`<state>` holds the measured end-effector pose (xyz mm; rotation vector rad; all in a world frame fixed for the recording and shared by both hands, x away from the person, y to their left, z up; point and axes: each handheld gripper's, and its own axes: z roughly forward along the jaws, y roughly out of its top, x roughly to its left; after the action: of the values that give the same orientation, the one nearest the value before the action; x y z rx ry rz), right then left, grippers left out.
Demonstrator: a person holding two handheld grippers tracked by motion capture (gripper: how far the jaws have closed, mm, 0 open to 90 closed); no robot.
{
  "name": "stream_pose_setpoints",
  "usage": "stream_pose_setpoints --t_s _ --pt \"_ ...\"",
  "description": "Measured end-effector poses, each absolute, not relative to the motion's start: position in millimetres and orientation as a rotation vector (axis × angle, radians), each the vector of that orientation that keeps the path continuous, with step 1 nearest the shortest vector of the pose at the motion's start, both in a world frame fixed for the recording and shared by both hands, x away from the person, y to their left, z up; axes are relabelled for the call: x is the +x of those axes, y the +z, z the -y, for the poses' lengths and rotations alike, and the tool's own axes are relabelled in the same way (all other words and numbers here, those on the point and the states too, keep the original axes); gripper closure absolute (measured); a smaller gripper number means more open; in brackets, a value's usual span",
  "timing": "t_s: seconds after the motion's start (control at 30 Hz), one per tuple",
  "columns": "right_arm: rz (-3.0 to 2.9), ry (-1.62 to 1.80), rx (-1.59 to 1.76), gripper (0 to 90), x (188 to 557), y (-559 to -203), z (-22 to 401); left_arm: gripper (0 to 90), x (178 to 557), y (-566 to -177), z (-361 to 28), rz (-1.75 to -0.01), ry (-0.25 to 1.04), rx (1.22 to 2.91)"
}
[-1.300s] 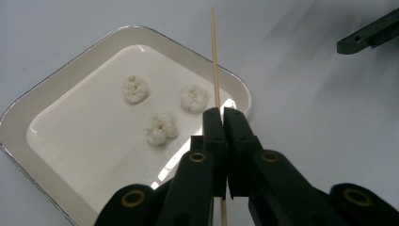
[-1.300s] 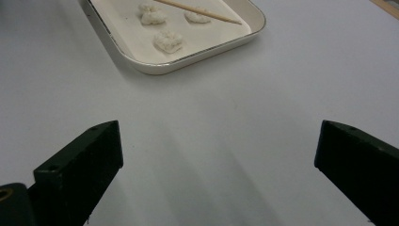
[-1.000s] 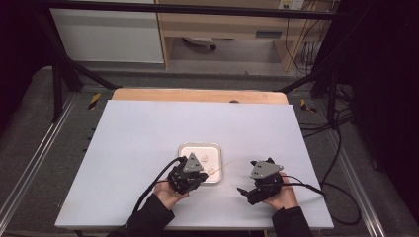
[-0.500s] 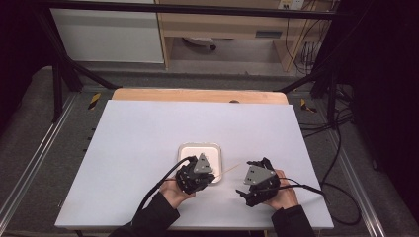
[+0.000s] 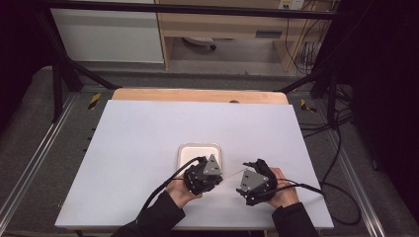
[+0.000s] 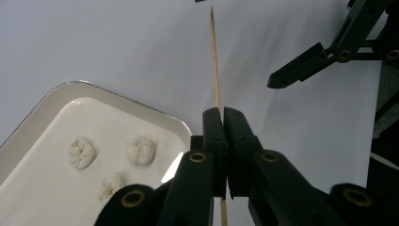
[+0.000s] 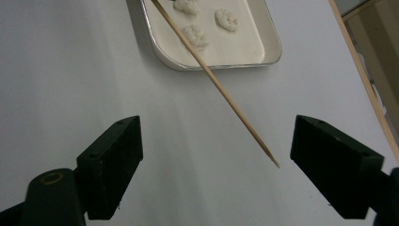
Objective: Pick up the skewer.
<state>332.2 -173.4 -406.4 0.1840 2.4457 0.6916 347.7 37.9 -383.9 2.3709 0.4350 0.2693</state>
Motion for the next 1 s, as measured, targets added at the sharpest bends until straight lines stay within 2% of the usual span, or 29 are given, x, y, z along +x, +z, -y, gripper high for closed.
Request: stream_pose_setpoints --t_s 0.23,1.0 --pt "-2.438 0.649 0.105 27.2 330.1 -405.5 175.3 88.4 347.0 -383.7 -31.4 -0.407 0.254 2.385" --pt "-2.378 0.517 -0.160 62.1 323.2 -413.3 177.6 88.3 342.5 -387.0 -11.0 -0.323 0.212 2.433"
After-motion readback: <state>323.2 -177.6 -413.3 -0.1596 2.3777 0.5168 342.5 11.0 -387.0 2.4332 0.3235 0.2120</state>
